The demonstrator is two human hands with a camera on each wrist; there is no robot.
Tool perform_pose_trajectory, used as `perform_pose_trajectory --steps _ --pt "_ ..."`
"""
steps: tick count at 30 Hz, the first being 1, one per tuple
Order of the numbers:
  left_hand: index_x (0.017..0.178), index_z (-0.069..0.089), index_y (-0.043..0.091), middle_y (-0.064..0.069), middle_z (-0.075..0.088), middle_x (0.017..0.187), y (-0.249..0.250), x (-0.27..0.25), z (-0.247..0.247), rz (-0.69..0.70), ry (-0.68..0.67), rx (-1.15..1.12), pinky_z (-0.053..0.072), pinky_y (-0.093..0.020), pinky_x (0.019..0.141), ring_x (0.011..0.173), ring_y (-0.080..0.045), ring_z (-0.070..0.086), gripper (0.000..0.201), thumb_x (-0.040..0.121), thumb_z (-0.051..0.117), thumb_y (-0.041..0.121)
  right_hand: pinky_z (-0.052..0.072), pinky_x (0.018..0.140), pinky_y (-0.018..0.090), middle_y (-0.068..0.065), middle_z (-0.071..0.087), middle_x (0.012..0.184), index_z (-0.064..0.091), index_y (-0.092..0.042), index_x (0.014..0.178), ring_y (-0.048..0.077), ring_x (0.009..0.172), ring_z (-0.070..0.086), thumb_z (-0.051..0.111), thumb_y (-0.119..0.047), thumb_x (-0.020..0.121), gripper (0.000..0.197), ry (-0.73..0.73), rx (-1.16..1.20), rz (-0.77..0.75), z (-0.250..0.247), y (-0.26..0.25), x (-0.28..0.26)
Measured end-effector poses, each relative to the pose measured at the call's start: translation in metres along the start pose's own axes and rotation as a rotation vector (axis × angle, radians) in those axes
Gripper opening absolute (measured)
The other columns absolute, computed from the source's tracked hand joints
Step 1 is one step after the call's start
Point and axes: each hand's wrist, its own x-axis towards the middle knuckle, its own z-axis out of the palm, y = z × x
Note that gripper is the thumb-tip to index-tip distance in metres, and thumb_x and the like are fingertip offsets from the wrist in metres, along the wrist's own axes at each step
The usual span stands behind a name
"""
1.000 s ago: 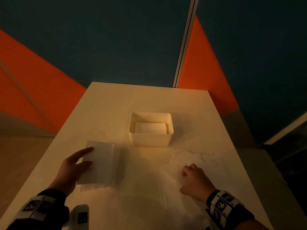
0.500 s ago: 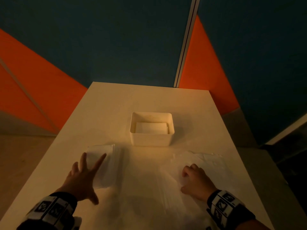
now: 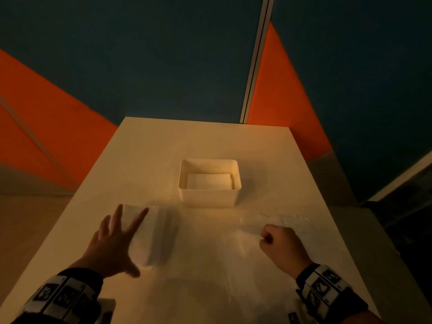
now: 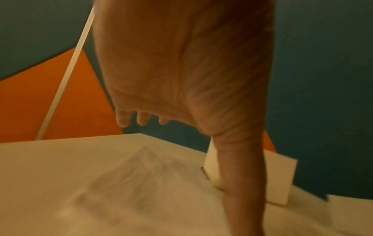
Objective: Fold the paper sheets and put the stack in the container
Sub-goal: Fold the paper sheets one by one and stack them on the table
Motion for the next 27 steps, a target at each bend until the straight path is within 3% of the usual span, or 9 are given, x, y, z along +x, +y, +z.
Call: perform_pose_trajectory --steps 4,6,9,13,15,18,21,24,27 --pt "0.143 -0.007 0.048 0.001 -0.004 0.157 0.051 -0.004 -0.013 0.179 0.080 -0.323 0.023 -0.046 0.113 0.143 -0.028 0.007 0.123 0.048 0.064 0.082 0.042 0.060 0.029 -0.003 0.052 0.057 0.050 -0.019 0.056 0.012 0.059 0.049 0.067 -0.008 0.079 0.030 0.135 0.207 -0.047 -0.023 -0.020 0.007" --pt "0.139 0.019 0.046 0.005 0.027 0.149 0.081 -0.006 -0.016 0.259 -0.043 -0.632 0.033 -0.029 0.106 0.134 -0.012 0.029 0.119 0.037 0.056 0.092 0.044 0.062 0.025 0.002 0.060 0.064 0.059 -0.011 0.063 0.012 0.063 0.055 0.069 -0.007 0.079 0.019 0.164 0.327 -0.086 -0.032 -0.037 0.010" --pt "0.131 0.036 0.043 0.011 0.051 0.132 0.119 -0.010 -0.021 0.323 -0.315 -1.073 0.042 -0.017 0.092 0.121 -0.004 0.048 0.102 0.042 0.068 0.081 0.044 0.062 0.023 0.005 0.060 0.065 0.061 -0.010 0.065 0.010 0.062 0.053 0.070 -0.007 0.079 0.016 0.223 0.512 -0.157 -0.037 -0.064 0.008" --pt "0.139 0.040 0.033 0.003 0.057 0.132 0.145 -0.007 -0.029 0.393 -0.445 -1.430 0.045 -0.031 0.101 0.121 -0.014 0.054 0.082 0.066 0.066 0.061 0.050 0.072 0.024 0.001 0.067 0.075 0.069 -0.016 0.076 0.010 0.073 0.062 0.068 -0.012 0.084 0.009 0.183 0.679 -0.243 -0.038 -0.096 0.000" --pt "0.130 0.055 0.024 -0.005 0.061 0.128 0.152 -0.008 -0.035 0.419 -0.440 -1.527 0.045 -0.037 0.102 0.117 -0.020 0.058 0.066 0.073 0.063 0.056 0.052 0.076 0.025 -0.004 0.071 0.080 0.070 -0.025 0.080 0.008 0.080 0.066 0.064 -0.021 0.084 0.009 0.089 0.756 -0.287 -0.035 -0.105 -0.004" --pt "0.107 0.070 0.012 -0.014 0.068 0.109 0.155 -0.011 -0.044 0.376 -0.404 -1.682 0.055 -0.033 0.084 0.095 -0.022 0.067 0.040 0.085 0.056 0.042 0.052 0.077 0.022 -0.007 0.074 0.083 0.071 -0.027 0.084 0.007 0.087 0.067 0.059 -0.013 0.091 0.020 -0.023 0.916 -0.290 -0.035 -0.110 -0.009" --pt "0.111 0.064 0.004 -0.019 0.068 0.105 0.152 -0.005 -0.045 0.264 -0.283 -1.753 0.058 -0.035 0.073 0.084 -0.026 0.069 0.027 0.091 0.052 0.017 0.049 0.081 0.016 -0.007 0.071 0.098 0.069 -0.025 0.094 0.009 0.098 0.064 0.061 -0.007 0.089 0.021 0.106 0.904 -0.288 -0.042 -0.103 -0.008" --pt "0.104 0.063 0.006 -0.014 0.068 0.093 0.146 -0.003 -0.046 0.231 -0.208 -1.770 0.058 -0.031 0.062 0.071 -0.022 0.067 0.017 0.091 0.052 0.008 0.047 0.080 0.023 -0.006 0.058 0.115 0.060 -0.025 0.110 0.012 0.105 0.054 0.070 -0.012 0.083 0.032 0.256 0.796 -0.087 -0.049 -0.085 -0.001" --pt "0.098 0.063 0.008 -0.012 0.067 0.087 0.142 -0.004 -0.048 0.240 -0.176 -1.779 0.056 -0.028 0.058 0.067 -0.020 0.066 0.012 0.089 0.056 0.008 0.050 0.075 0.031 0.006 0.061 0.113 0.054 -0.023 0.121 0.020 0.097 0.061 0.068 -0.017 0.084 0.040 0.029 0.998 0.121 -0.055 -0.073 0.004"
